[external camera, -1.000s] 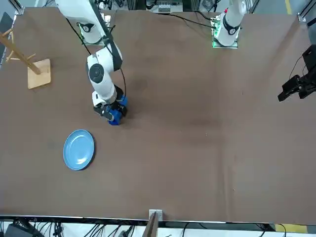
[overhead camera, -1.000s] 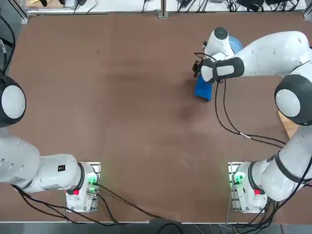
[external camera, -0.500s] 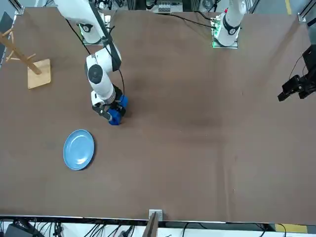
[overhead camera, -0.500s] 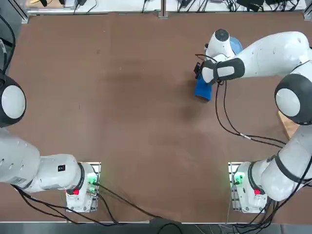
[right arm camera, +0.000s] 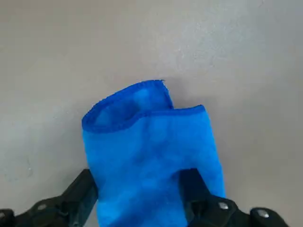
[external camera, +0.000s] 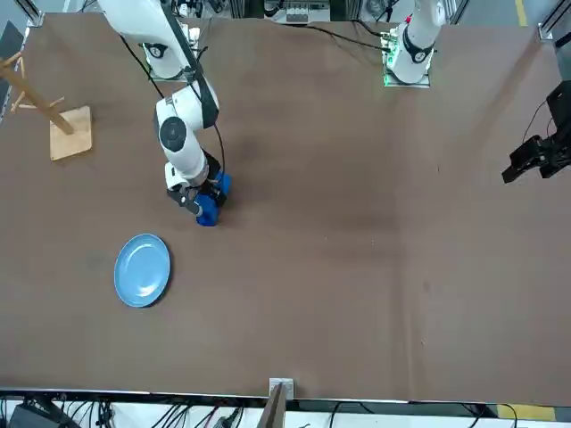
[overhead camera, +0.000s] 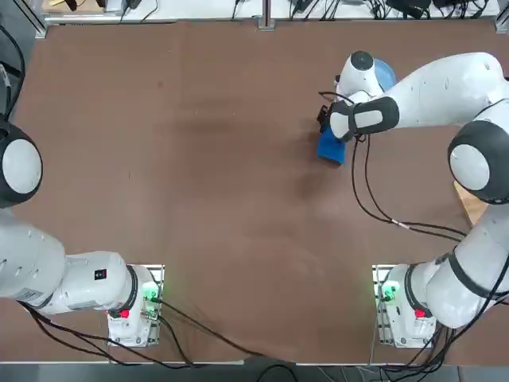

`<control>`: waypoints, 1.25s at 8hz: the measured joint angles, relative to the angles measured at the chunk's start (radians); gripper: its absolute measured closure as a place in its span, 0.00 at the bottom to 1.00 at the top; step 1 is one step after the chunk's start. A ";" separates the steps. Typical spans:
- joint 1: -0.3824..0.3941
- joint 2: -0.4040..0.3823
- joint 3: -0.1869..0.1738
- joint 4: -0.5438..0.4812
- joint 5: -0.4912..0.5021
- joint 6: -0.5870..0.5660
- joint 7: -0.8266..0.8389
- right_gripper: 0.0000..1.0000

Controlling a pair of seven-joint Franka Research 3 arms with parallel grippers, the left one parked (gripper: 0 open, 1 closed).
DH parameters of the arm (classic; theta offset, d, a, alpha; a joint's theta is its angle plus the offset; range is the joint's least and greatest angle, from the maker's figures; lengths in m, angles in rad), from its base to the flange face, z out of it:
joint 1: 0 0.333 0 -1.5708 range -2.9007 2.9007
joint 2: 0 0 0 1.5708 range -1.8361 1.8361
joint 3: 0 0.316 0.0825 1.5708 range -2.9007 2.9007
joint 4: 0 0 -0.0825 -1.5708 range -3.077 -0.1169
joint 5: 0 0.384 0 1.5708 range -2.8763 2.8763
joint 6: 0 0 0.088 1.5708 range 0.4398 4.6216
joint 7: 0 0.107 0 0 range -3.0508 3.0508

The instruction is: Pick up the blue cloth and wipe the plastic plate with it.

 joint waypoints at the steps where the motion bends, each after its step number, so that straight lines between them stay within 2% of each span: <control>1: 0.000 0.001 0.000 -0.012 0.000 0.026 0.000 0.00; 5: 0.000 0.015 0.000 -0.047 -0.002 0.090 -0.006 0.02; 6: 0.000 0.014 0.000 -0.047 -0.003 0.090 -0.021 0.13; 7: -0.001 0.013 0.000 -0.045 -0.003 0.089 -0.038 0.16; 10: -0.001 0.000 -0.003 -0.043 -0.003 0.077 -0.045 0.74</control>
